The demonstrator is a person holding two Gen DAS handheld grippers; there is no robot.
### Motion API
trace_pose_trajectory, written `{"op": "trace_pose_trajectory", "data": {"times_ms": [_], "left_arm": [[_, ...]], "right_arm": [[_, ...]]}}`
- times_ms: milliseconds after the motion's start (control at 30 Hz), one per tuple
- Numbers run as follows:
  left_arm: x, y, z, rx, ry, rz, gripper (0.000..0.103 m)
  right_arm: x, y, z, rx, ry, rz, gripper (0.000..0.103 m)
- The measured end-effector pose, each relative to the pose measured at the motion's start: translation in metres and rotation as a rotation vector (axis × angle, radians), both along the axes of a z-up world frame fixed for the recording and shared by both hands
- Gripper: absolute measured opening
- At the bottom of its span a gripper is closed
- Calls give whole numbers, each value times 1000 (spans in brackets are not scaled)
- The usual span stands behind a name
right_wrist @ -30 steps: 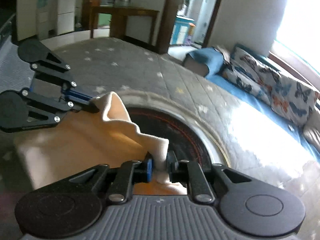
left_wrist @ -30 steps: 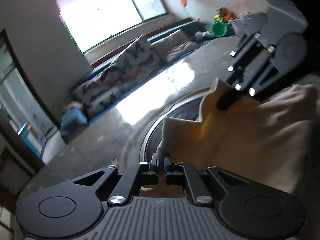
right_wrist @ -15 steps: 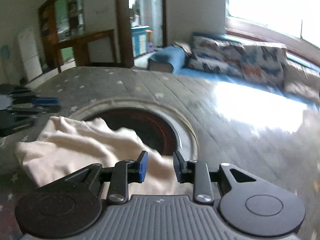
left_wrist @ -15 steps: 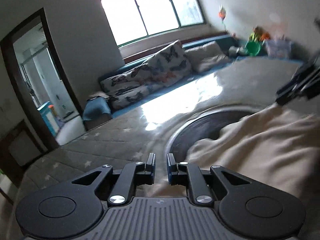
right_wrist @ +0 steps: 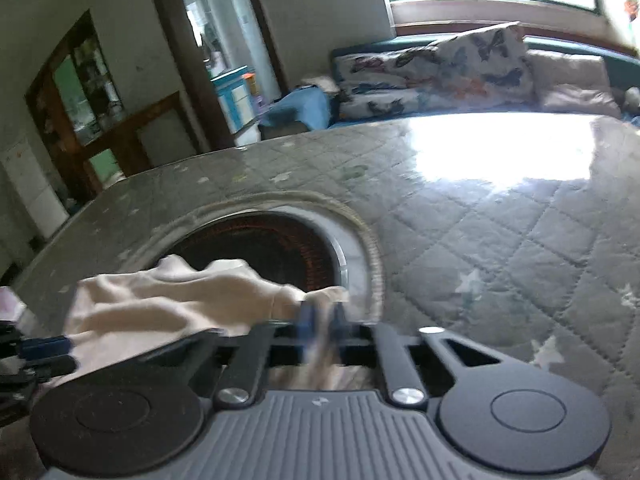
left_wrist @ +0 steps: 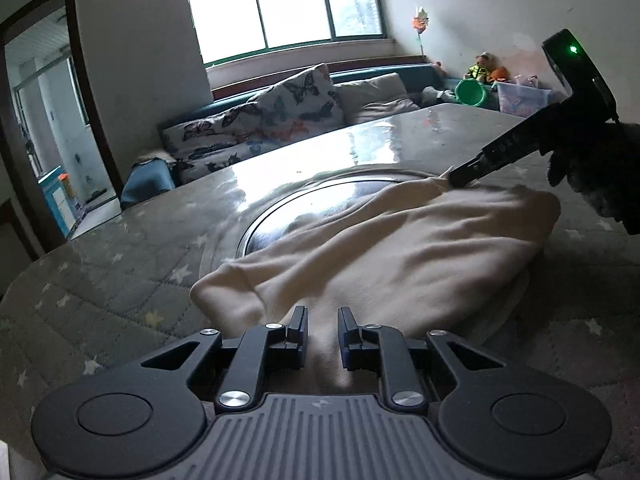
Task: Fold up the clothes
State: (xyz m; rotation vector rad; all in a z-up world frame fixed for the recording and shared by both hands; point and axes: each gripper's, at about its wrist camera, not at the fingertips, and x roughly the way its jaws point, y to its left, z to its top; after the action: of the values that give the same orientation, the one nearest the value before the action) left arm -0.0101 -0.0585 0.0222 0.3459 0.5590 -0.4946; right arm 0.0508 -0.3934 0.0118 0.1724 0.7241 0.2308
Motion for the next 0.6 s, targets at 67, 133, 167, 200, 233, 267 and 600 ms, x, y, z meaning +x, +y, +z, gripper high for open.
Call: {"op": "trace_pose_trajectory", "data": {"times_ms": [67, 133, 167, 200, 233, 267, 600], "left_arm": [[4, 4, -5, 0, 5, 0, 19], [3, 5, -6, 0, 6, -3, 19], [2, 5, -6, 0, 5, -5, 19], [2, 5, -6, -1, 3, -4, 20], [2, 5, -5, -5, 5, -2, 20], [2, 6, -5, -12, 8, 1, 20], [36, 18, 18, -92, -10, 89, 21]], "right_arm": [[0, -1, -3, -32, 2, -26, 7], [0, 0, -3, -57, -1, -34, 11], [-2, 2, 0, -80, -14, -38, 12], [-3, 5, 4, -103, -33, -40, 13], [-5, 9, 11, -126, -64, -38, 14], [-7, 13, 17, -137, -89, -30, 15], [19, 80, 19, -83, -47, 219, 15]]}}
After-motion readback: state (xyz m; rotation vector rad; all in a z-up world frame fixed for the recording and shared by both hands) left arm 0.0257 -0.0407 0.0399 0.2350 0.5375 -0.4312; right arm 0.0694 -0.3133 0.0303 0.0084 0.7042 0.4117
